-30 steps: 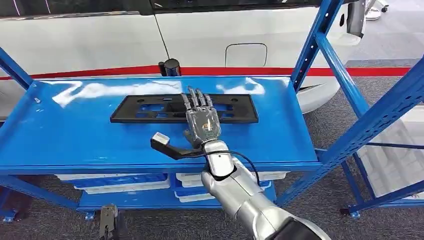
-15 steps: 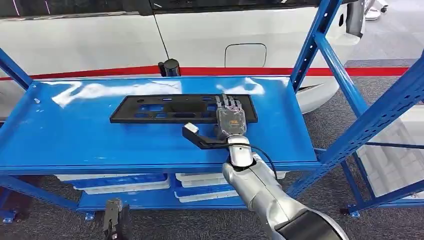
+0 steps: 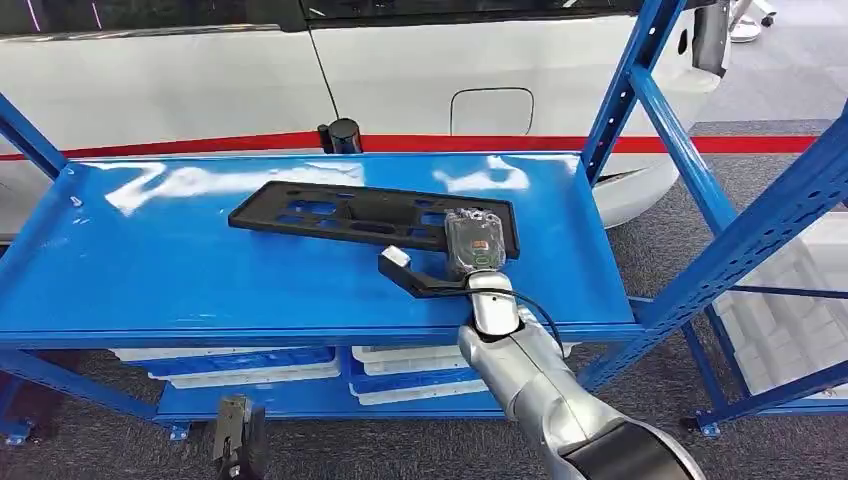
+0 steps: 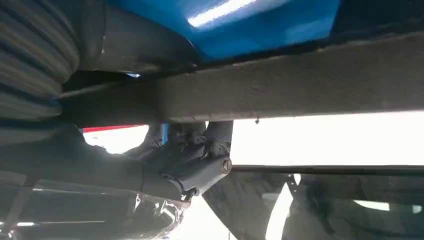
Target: Take the parts from the cabinet and place them on the table.
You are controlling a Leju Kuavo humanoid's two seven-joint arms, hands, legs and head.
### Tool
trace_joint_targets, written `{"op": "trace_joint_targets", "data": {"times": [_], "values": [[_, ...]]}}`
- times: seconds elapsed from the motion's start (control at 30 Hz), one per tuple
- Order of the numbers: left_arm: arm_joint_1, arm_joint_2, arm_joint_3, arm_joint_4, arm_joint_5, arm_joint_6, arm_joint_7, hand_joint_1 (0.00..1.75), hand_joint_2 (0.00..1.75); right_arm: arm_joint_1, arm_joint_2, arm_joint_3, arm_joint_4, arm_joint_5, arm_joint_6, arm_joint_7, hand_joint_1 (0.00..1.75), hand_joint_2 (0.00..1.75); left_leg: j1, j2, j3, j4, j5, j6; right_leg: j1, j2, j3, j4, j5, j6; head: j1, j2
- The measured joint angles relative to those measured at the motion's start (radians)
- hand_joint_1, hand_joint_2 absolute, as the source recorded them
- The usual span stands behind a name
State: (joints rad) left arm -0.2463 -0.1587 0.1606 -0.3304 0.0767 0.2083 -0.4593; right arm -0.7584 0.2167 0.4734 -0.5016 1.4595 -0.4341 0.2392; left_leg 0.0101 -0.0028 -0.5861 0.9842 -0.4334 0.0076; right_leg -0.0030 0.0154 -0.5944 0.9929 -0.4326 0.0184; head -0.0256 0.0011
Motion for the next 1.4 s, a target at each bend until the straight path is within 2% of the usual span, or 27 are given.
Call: {"op": "trace_joint_targets", "data": {"times": [0.3,0.4,0.43,0.5,0.63,0.73,0.77,0.9,1.03,1.27,1.4], "values": [[0.000,-0.001,-0.001,0.000,0.000,0.000,0.000,0.00,0.00,0.002,-0.002,-0.003,-0.004,0.004,-0.002,-0.003,1.75,1.75,0.000,0.000,0.000,0.000,0.000,0.000,0.000,0.000,0.000,0.000,0.000,0.000,0.000,0.000],[-0.003,-0.007,-0.012,0.000,0.001,-0.005,0.001,0.00,0.00,0.034,-0.012,-0.044,-0.063,0.013,-0.015,-0.042,1.75,1.75,0.000,0.000,0.000,0.000,0.000,0.000,0.000,0.000,0.000,0.000,0.000,0.000,0.000,0.000],[-0.003,-0.008,-0.020,0.000,0.005,-0.006,0.000,0.00,0.00,0.054,-0.015,-0.060,-0.105,0.007,-0.015,-0.061,1.75,1.75,0.000,0.000,0.000,0.000,0.000,0.000,0.000,0.000,0.000,0.000,0.000,0.000,0.000,0.000],[-0.001,-0.011,-0.048,0.000,-0.007,-0.019,-0.058,0.00,0.00,0.160,-0.039,-0.092,-0.372,-0.034,-0.010,-0.107,1.75,1.75,0.000,-0.001,-0.001,0.000,0.000,0.000,0.000,0.000,-0.001,0.000,0.000,0.000,0.000,0.000],[0.000,-0.016,-0.077,0.000,-0.038,-0.002,-0.081,0.00,0.00,0.224,-0.071,-0.099,-0.577,-0.033,-0.013,-0.117,1.75,1.75,0.000,0.000,-0.001,0.000,-0.001,0.000,0.000,0.000,-0.001,0.000,0.000,0.000,0.000,0.000],[-0.001,-0.020,-0.103,0.000,-0.047,-0.020,-0.081,0.00,0.00,0.263,-0.103,-0.099,-0.747,-0.013,-0.005,-0.117,1.75,1.75,0.000,0.000,-0.002,0.000,-0.001,0.000,0.000,0.000,-0.001,0.000,0.000,0.000,0.000,0.000],[-0.001,-0.023,-0.105,0.000,-0.043,-0.026,-0.081,0.00,1.75,0.270,-0.111,-0.098,-0.791,-0.020,-0.003,-0.120,1.75,1.75,0.000,0.000,-0.002,0.000,-0.001,0.000,0.000,0.000,-0.002,0.000,0.000,0.000,0.000,0.000],[-0.001,-0.038,-0.124,0.001,-0.050,-0.032,-0.077,0.00,1.75,0.271,-0.137,-0.090,-0.932,-0.007,0.014,-0.126,1.75,1.75,0.000,0.000,-0.002,0.000,-0.001,0.000,0.000,0.000,-0.001,0.000,0.000,0.000,0.000,0.000],[-0.005,-0.058,-0.151,0.004,-0.070,-0.031,-0.070,0.00,1.75,0.238,-0.150,-0.063,-1.006,0.015,0.055,-0.120,1.75,1.75,0.000,0.000,-0.001,0.000,-0.001,0.000,0.000,0.000,-0.001,0.000,0.000,0.000,0.000,0.000],[-0.021,-0.086,-0.184,0.008,-0.074,-0.027,-0.075,0.00,1.75,0.149,-0.141,0.007,-1.003,0.001,0.124,-0.114,1.75,1.75,0.000,0.000,-0.001,0.000,-0.001,0.000,0.000,0.000,-0.001,0.000,0.000,0.000,-0.001,0.000],[-0.031,-0.090,-0.200,0.009,-0.073,-0.029,-0.076,0.00,1.75,0.111,-0.127,0.040,-0.983,-0.016,0.137,-0.114,1.75,1.75,0.000,0.000,-0.001,0.000,-0.001,0.000,0.000,0.000,-0.001,0.000,0.000,0.000,0.000,0.000]]}}
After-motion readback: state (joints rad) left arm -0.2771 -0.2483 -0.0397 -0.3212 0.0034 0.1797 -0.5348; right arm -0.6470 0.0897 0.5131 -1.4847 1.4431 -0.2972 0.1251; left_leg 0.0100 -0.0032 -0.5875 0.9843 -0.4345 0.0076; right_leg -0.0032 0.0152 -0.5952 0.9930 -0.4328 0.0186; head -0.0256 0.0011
